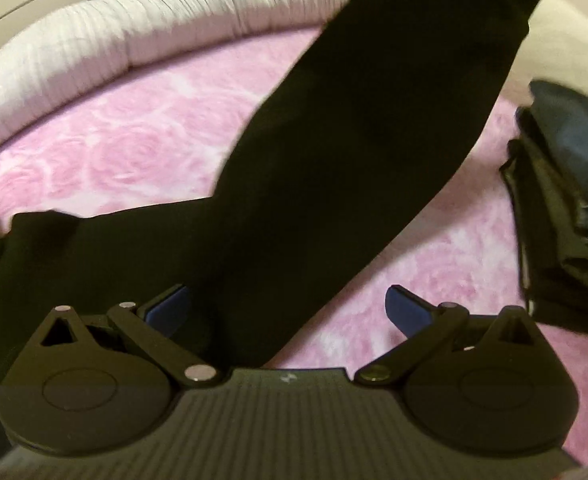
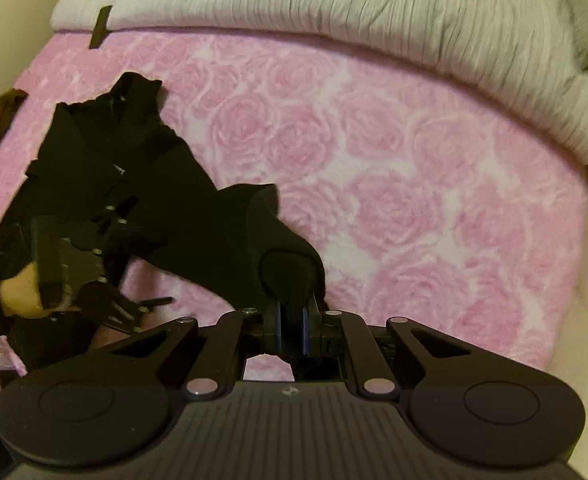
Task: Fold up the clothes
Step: 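Grasp the other jacket sleeve with the right gripper and fold it across, then open the right gripper and release the sleeve onto the jacket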
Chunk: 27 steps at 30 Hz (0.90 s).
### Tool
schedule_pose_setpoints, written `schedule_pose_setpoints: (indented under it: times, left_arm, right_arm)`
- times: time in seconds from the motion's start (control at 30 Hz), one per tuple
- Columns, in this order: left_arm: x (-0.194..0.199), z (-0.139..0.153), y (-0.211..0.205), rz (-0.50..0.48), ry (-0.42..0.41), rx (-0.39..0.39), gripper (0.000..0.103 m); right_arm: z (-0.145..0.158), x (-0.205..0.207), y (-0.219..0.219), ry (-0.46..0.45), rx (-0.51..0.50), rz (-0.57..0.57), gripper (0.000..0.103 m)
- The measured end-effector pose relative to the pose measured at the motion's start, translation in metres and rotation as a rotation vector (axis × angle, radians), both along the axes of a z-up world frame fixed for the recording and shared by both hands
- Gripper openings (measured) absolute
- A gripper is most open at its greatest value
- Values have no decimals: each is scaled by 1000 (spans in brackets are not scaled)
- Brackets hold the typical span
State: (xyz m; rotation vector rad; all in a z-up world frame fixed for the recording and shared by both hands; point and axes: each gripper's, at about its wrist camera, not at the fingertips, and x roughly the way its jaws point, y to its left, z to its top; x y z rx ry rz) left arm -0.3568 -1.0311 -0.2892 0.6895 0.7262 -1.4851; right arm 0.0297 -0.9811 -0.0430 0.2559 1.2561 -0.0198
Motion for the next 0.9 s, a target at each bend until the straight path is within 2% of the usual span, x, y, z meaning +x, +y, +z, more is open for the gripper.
schedule_pose_setpoints:
  times: [0.13,0.2,0.27,0.37,0.43,0.6,0.73,0.9]
  left_arm:
    - [26,-17,10,-30,73,64,102]
    - [29,-29,5,-85,87,109,102]
    - [31,-36,3,-111,83,116,102]
    - [40,-26,10,-98,110,86,102]
    - [48,-9,26,-63,132,36,102]
    - [85,35,97,80,144,-55,102]
    - [131,58,166,219,128,-79,102]
    - [191,67,249,376,84,-63,102]
  right_arm:
    - [8,-21,3,84,-87,-89,8]
    - [8,-30,5,111,-84,-134,8]
    - [10,-35,8,125,-70,-174,8]
    - [24,-32,20,114,-55,-189,8]
    - [39,-22,35,99,-59,-167,8]
    - [81,28,103,15,7,-27,8]
    - [79,97,183,-33,91,109,6]
    - [77,182,282,-94,196,280,6]
